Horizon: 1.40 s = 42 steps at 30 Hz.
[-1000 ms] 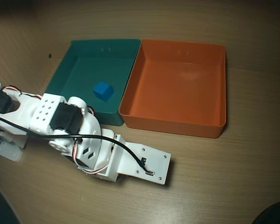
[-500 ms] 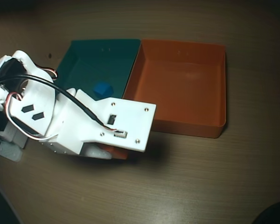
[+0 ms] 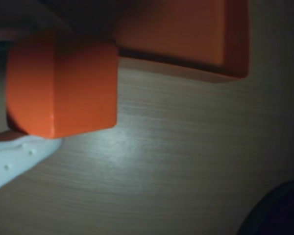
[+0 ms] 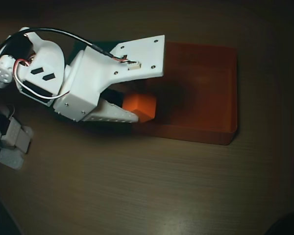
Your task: Grasp a cube and put it in the box.
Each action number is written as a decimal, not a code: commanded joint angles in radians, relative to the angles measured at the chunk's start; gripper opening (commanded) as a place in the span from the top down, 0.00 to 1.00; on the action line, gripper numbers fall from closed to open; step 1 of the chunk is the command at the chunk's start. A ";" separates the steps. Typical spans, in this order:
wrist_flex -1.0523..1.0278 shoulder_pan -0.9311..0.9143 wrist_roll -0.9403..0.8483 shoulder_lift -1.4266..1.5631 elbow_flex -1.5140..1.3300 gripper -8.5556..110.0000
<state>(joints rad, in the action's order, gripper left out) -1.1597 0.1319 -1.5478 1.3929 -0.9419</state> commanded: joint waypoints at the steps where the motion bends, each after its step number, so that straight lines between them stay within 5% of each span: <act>1: 0.025 0.037 0.008 0.051 0.084 0.98; 25: 0.023 0.232 0.008 -0.465 0.479 0.97; 42: 0.040 0.287 0.008 -0.609 0.495 0.93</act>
<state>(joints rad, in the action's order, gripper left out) -1.1428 0.4188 -1.5478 0.7455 -0.5292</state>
